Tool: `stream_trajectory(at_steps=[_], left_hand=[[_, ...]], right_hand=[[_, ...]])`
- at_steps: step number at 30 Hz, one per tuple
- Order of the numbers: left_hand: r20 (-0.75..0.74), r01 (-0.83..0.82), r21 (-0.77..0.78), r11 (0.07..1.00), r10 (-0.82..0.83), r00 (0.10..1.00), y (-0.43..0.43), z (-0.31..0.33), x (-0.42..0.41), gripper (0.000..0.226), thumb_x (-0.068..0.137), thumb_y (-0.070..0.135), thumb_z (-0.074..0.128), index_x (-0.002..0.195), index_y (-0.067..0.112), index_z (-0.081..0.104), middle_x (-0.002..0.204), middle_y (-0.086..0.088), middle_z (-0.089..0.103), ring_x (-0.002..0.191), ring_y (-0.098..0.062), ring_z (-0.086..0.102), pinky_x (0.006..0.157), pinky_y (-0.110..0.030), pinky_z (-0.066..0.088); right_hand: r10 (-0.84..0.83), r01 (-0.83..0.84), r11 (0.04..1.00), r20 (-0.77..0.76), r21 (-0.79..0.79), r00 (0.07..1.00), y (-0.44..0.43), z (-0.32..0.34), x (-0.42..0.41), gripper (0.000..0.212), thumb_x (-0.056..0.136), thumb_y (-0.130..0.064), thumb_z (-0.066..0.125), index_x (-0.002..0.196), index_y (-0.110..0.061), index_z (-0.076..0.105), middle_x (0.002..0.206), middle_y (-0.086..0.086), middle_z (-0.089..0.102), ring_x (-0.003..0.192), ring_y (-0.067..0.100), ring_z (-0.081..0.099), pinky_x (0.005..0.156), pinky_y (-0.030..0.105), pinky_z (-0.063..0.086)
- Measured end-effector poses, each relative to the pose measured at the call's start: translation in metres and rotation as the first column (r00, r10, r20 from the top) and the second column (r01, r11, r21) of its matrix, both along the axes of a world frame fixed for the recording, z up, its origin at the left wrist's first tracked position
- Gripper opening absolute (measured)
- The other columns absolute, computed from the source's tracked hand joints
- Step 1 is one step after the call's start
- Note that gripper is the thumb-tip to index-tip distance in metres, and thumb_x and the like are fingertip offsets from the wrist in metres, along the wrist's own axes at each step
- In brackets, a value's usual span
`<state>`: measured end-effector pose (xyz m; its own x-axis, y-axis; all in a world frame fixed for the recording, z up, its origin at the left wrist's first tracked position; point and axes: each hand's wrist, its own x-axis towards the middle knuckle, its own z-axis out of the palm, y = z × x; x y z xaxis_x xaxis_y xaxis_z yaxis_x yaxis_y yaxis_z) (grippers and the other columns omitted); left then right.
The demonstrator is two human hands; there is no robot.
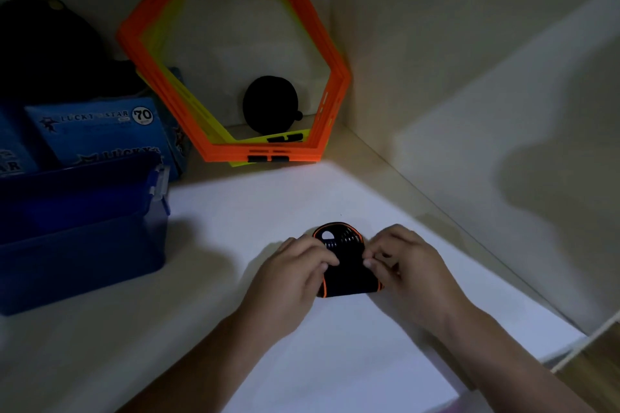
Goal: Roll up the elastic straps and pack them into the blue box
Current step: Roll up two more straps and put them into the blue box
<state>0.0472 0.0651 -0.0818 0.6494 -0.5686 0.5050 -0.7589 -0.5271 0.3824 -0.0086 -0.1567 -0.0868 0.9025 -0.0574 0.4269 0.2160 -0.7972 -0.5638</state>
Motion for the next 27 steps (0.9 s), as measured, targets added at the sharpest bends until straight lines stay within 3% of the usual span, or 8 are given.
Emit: stream_trajectory(at_steps=[2, 5, 10, 13, 16, 19, 24, 27], left_hand=[[-0.071, 0.031, 0.004, 1.0, -0.031, 0.997, 0.006, 0.002, -0.001, 0.027, 0.086, 0.025, 0.06, 0.111, 0.03, 0.069, 0.112, 0.02, 0.062, 0.101, -0.003, 0.054, 0.086, -0.011, 0.036], [-0.114, 0.048, 0.144, 0.988, -0.032, 0.993, 0.011, -0.001, 0.0, 0.05, 0.075, 0.039, 0.067, 0.124, 0.034, 0.059, 0.124, 0.022, 0.053, 0.11, 0.0, 0.046, 0.092, -0.007, 0.031], [-0.091, 0.052, 0.096, 0.994, -0.044, 0.995, 0.007, -0.001, 0.003, 0.042, 0.082, 0.033, 0.067, 0.123, 0.032, 0.061, 0.116, 0.023, 0.057, 0.104, 0.0, 0.05, 0.088, -0.007, 0.034], [-0.105, 0.044, 0.008, 0.999, -0.043, 0.994, 0.006, -0.005, 0.003, 0.036, 0.085, 0.031, 0.066, 0.121, 0.03, 0.066, 0.11, 0.023, 0.055, 0.106, 0.003, 0.045, 0.084, -0.002, 0.033], [-0.189, -0.021, -0.065, 0.998, 0.008, 0.982, 0.003, -0.009, 0.006, 0.035, 0.087, 0.04, 0.061, 0.12, 0.032, 0.068, 0.123, 0.017, 0.053, 0.12, 0.005, 0.037, 0.09, 0.001, 0.029], [-0.357, -0.045, -0.029, 0.999, 0.032, 0.933, 0.002, -0.008, 0.012, 0.041, 0.087, 0.058, 0.044, 0.117, 0.04, 0.063, 0.122, 0.021, 0.058, 0.119, 0.005, 0.043, 0.095, -0.011, 0.035], [-0.411, -0.135, 0.058, 0.989, 0.147, 0.9, -0.007, 0.003, 0.021, 0.039, 0.1, 0.055, 0.035, 0.09, 0.024, 0.058, 0.091, 0.002, 0.064, 0.092, -0.018, 0.058, 0.077, -0.03, 0.041], [-0.419, -0.232, 0.012, 0.973, 0.215, 0.882, -0.023, 0.011, 0.018, 0.032, 0.104, 0.043, 0.04, 0.102, 0.017, 0.057, 0.092, 0.002, 0.065, 0.083, -0.014, 0.058, 0.068, -0.016, 0.04]], right_hand=[[0.045, -0.039, 0.992, 0.045, -0.118, 0.998, -0.003, -0.003, -0.001, 0.017, 0.087, -0.015, 0.066, 0.094, -0.028, 0.075, 0.1, -0.014, 0.067, 0.094, 0.013, 0.061, 0.078, 0.025, 0.05], [0.13, -0.132, 0.983, -0.023, -0.13, 0.991, -0.013, 0.001, -0.007, 0.032, 0.087, -0.034, 0.058, 0.111, -0.025, 0.076, 0.113, -0.013, 0.068, 0.105, 0.016, 0.061, 0.089, 0.029, 0.052], [0.143, -0.171, 0.955, -0.131, -0.243, 0.981, -0.017, 0.001, -0.013, 0.058, 0.074, -0.049, 0.072, 0.129, -0.032, 0.065, 0.121, -0.019, 0.056, 0.112, 0.008, 0.055, 0.094, 0.025, 0.05], [0.131, -0.145, 0.97, -0.078, -0.197, 0.988, -0.013, 0.004, -0.011, 0.045, 0.076, -0.049, 0.072, 0.118, -0.035, 0.071, 0.11, -0.02, 0.059, 0.105, 0.003, 0.057, 0.087, 0.022, 0.051], [0.172, -0.173, 0.985, -0.132, 0.008, 0.976, -0.014, 0.012, -0.004, 0.031, 0.083, -0.043, 0.068, 0.11, -0.031, 0.076, 0.106, -0.015, 0.062, 0.099, 0.005, 0.062, 0.08, 0.015, 0.048], [0.189, -0.184, 0.982, -0.175, 0.04, 0.966, -0.015, 0.016, 0.008, 0.018, 0.094, -0.035, 0.063, 0.106, -0.028, 0.075, 0.108, -0.013, 0.062, 0.098, 0.005, 0.063, 0.082, 0.013, 0.045], [0.111, -0.09, 0.992, -0.282, 0.085, 0.953, -0.004, 0.015, 0.031, 0.032, 0.105, -0.038, 0.043, 0.1, -0.022, 0.071, 0.104, -0.007, 0.067, 0.1, 0.009, 0.063, 0.091, 0.028, 0.048], [0.011, 0.011, 0.997, -0.297, 0.074, 0.955, 0.006, 0.018, 0.037, 0.043, 0.107, -0.039, 0.036, 0.079, -0.018, 0.06, 0.079, -0.002, 0.065, 0.08, 0.019, 0.062, 0.074, 0.032, 0.048]])
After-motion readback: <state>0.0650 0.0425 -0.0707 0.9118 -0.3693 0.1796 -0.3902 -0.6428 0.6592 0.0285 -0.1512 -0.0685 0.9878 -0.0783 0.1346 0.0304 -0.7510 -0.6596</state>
